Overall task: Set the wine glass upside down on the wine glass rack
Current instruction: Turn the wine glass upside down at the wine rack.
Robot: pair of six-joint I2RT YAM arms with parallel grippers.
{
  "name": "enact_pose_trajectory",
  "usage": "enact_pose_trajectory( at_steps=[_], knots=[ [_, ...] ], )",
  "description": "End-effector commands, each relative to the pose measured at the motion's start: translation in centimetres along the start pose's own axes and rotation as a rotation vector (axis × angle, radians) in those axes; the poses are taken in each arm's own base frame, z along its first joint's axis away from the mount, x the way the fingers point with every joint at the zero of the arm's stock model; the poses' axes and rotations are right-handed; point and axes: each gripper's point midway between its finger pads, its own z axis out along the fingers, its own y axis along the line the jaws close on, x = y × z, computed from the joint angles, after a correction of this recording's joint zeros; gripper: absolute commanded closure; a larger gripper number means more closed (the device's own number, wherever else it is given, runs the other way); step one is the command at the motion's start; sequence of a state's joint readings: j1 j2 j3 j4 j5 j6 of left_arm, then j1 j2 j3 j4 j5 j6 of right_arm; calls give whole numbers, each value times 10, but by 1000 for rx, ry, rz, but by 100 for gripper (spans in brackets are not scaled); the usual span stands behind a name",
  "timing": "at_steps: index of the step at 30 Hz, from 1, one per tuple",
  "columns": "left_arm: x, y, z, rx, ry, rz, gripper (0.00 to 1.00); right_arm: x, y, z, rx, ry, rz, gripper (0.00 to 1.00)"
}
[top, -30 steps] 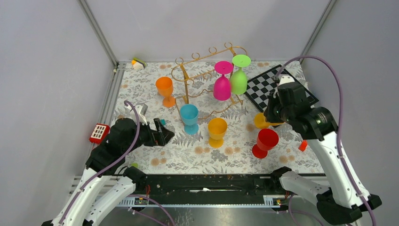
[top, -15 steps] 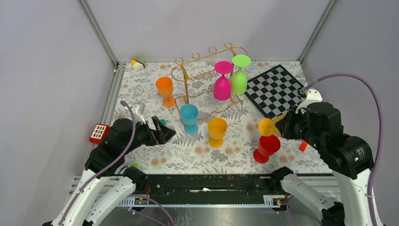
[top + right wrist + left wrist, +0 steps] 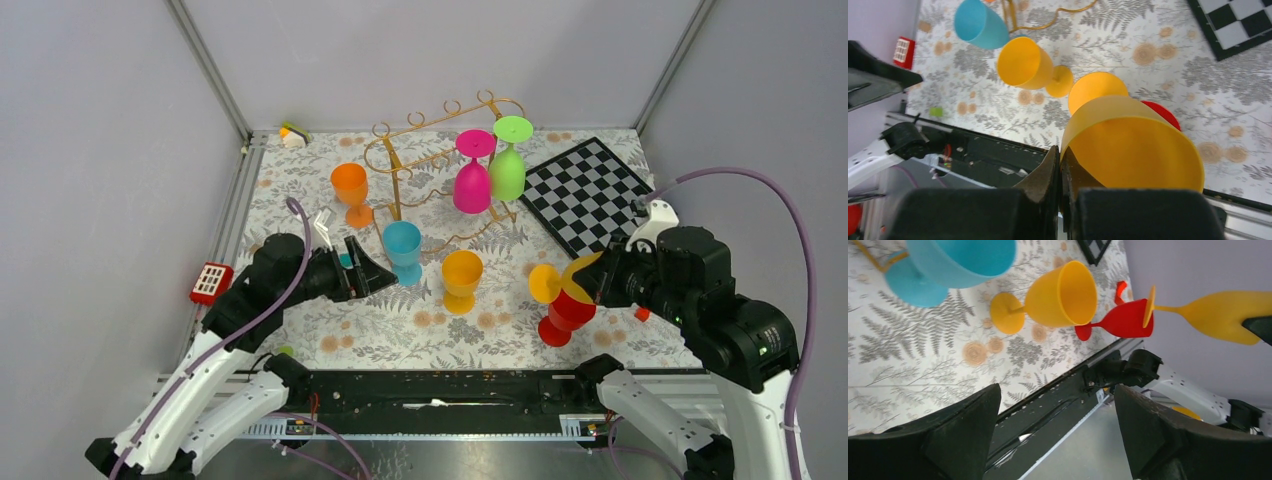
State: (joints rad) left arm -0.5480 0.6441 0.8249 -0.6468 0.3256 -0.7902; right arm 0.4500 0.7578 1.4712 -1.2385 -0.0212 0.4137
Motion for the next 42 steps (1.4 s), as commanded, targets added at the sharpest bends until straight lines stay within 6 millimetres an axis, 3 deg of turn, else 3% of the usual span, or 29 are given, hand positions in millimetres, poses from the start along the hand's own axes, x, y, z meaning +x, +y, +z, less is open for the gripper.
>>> enact_pose_trajectory(
  at_steps=[1,11,18,30,42],
  knots=[
    [-15,-51,0,182,-32,12,12,-9,26,0,-127,-26,32,100],
    [14,-109,30,274,89,75,14,2,63,5,-333,40,139,100],
    [32,-132,44,345,124,82,20,9,77,8,-419,78,195,100],
    [48,-127,51,292,174,50,33,9,79,7,-435,68,207,100],
    [65,-132,77,230,234,82,41,11,89,8,-493,96,247,100]
  ],
)
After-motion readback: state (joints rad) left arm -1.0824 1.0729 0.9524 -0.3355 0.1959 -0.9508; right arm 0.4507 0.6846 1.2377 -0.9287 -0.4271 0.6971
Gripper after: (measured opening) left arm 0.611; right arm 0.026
